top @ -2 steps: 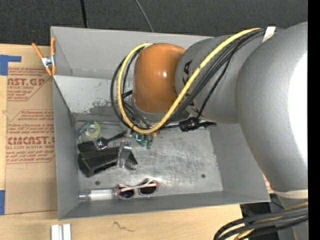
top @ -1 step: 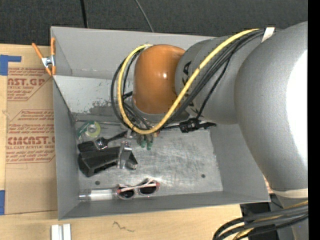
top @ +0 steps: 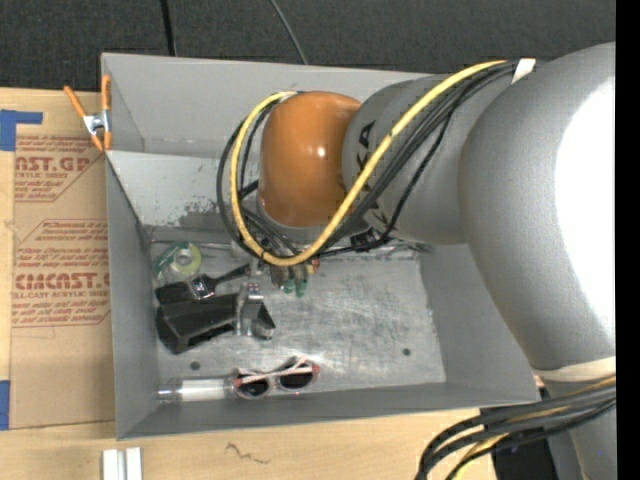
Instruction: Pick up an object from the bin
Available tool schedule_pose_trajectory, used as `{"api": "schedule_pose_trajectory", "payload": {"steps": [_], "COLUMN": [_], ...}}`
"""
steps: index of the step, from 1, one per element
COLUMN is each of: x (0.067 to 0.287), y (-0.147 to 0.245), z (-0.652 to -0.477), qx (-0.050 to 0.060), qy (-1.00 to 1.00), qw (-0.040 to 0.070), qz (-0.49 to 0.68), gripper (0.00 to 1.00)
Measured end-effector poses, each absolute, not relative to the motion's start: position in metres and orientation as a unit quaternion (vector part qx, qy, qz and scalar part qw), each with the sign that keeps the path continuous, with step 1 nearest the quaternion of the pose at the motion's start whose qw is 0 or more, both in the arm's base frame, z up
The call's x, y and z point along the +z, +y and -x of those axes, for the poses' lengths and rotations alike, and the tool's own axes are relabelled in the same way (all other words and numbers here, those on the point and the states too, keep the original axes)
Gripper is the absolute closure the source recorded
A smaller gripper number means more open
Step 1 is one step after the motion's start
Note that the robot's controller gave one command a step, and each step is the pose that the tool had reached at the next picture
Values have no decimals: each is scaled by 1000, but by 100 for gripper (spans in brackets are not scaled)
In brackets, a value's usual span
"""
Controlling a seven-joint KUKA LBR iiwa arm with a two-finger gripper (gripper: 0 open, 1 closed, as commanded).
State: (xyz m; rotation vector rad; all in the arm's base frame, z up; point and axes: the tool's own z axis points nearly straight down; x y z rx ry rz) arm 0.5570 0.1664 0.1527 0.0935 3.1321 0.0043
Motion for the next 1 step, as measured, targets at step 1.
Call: {"api": "schedule_pose_trajectory", "payload": {"steps": [1], "x": [112], "y": [161], "z": [-548], "qx": [0], "qy": [996], "qw": [1], "qz": [87], "gripper": [0]}}
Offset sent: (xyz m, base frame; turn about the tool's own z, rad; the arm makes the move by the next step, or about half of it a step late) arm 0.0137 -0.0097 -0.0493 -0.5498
